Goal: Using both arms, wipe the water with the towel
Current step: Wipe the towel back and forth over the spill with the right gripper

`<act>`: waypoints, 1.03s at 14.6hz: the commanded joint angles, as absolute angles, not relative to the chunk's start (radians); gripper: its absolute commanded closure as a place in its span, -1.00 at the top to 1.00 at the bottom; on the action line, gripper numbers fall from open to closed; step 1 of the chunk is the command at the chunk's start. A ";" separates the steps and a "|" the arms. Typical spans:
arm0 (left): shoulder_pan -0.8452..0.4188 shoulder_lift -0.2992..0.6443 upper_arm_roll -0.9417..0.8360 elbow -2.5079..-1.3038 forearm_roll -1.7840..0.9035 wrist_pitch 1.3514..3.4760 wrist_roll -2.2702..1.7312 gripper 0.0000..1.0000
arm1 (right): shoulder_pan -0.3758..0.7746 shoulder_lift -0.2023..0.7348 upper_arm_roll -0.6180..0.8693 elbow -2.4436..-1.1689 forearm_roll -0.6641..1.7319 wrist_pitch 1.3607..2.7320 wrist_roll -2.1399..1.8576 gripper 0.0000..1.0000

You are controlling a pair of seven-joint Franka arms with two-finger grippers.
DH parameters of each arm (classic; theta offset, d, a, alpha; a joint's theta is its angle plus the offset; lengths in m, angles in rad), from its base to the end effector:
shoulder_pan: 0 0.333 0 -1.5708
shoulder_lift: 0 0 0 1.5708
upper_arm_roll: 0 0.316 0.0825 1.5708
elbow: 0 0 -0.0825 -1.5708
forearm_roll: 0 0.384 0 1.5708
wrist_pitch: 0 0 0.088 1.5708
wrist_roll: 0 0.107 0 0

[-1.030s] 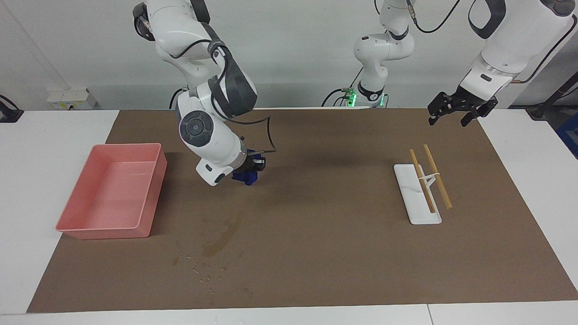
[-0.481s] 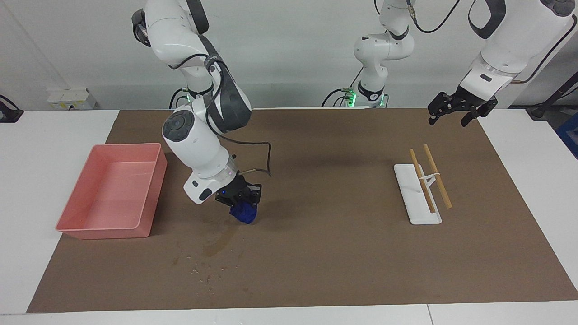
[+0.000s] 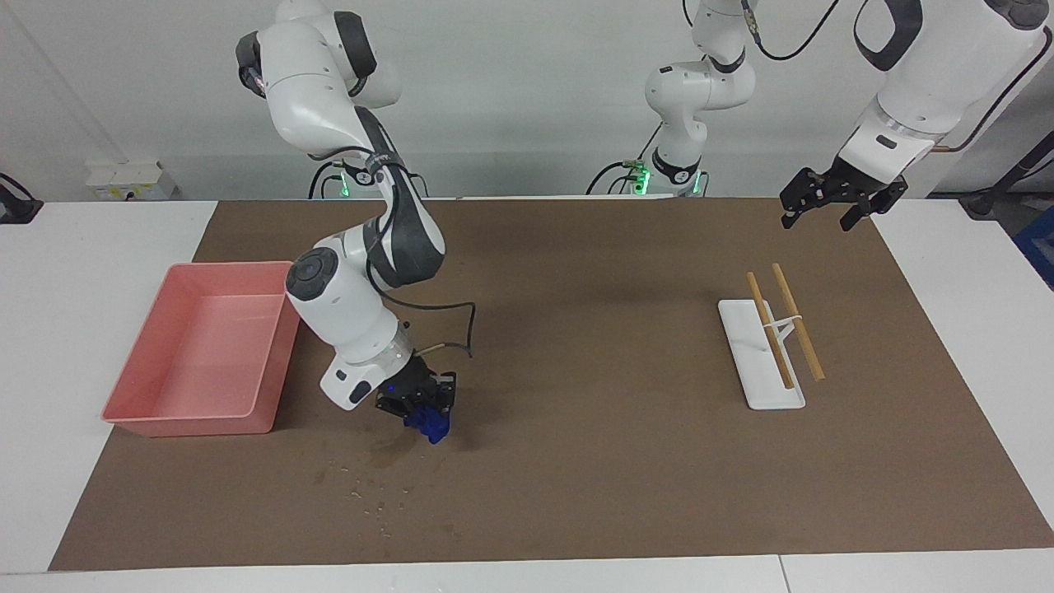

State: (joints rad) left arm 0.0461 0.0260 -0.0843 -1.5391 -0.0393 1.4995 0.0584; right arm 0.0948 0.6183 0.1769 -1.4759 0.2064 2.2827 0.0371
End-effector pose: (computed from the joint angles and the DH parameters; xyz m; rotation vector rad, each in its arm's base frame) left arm 0.5544 -0.0250 0.6190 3.0941 -0.1520 -0.1008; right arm 0.7091 0.1774 0.3399 -2.8379 -0.1022 -0.2149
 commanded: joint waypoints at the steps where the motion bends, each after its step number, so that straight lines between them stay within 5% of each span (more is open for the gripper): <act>1: 0.041 0.003 -0.081 -1.569 -0.028 1.522 0.048 1.00 | 0.097 0.584 0.192 -1.588 0.186 2.348 0.012 -1.00; 10: 0.041 0.003 -0.081 -1.569 -0.028 1.522 0.048 1.00 | 0.040 0.592 0.184 -1.700 0.164 2.490 -0.175 -1.00; 15: 0.041 0.003 -0.081 -1.569 -0.028 1.522 0.048 1.00 | 0.020 0.618 0.184 -1.681 -0.089 2.597 -0.192 -1.00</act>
